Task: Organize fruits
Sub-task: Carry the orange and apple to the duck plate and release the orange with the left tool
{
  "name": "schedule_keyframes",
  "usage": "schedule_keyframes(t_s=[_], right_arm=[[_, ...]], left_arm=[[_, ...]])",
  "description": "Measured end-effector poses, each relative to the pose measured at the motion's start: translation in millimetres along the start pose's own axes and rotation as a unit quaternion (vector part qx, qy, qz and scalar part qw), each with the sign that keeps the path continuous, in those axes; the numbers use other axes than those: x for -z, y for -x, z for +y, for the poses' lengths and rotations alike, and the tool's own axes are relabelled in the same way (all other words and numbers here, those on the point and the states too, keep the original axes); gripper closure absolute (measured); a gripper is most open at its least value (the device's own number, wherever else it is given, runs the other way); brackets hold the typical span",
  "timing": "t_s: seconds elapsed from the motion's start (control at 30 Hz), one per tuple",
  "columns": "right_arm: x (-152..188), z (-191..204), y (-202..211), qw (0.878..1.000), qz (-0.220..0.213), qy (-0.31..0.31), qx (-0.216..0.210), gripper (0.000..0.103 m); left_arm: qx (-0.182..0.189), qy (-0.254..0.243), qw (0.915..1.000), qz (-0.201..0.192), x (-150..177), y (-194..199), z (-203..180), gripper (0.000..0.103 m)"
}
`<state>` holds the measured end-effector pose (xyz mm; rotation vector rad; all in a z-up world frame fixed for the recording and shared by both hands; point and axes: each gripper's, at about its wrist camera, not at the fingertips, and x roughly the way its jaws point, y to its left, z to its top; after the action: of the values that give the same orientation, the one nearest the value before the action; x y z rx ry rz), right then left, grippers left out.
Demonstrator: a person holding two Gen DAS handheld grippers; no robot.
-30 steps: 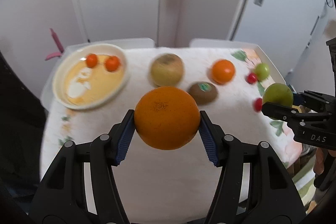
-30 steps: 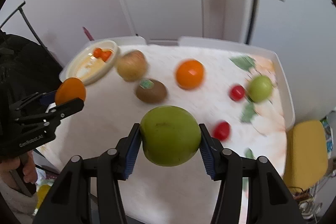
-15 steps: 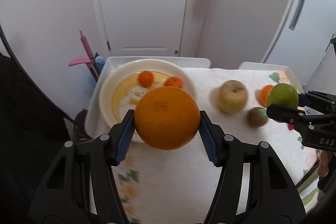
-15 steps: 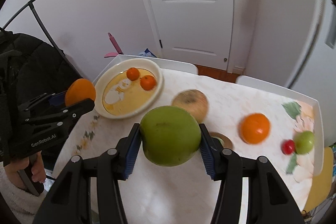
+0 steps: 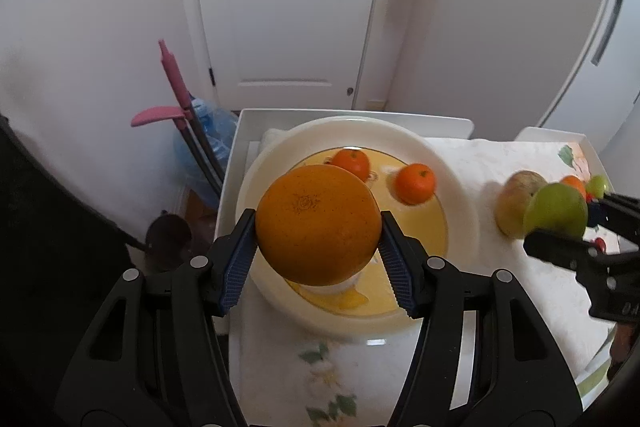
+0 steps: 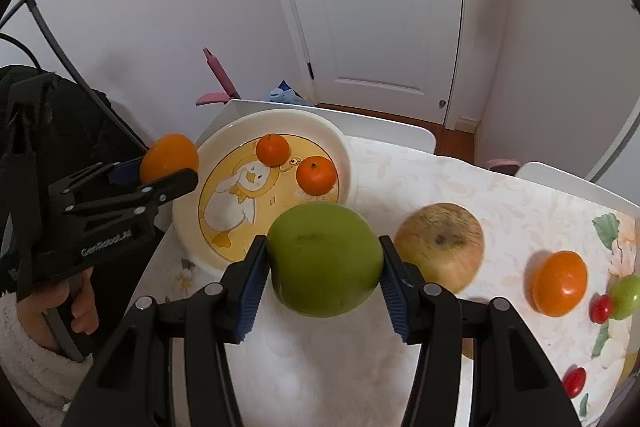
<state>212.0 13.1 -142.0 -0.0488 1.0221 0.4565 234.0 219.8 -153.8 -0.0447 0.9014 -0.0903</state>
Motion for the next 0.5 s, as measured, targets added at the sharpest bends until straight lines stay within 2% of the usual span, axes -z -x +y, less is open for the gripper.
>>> schedule_keyframes(t_s=[0.27, 0.5], right_arm=[[-4, 6, -21, 1.0, 0.007, -0.016, 0.009, 0.054], [-8, 9, -29, 0.999, 0.01, -0.024, 0.02, 0.054]], left_arm=[[-0.004, -0.015, 0.9997, 0.017, -7, -38, 6, 0.039], [0.002, -0.028, 0.9993, 0.025, -6, -52, 1, 0.039]])
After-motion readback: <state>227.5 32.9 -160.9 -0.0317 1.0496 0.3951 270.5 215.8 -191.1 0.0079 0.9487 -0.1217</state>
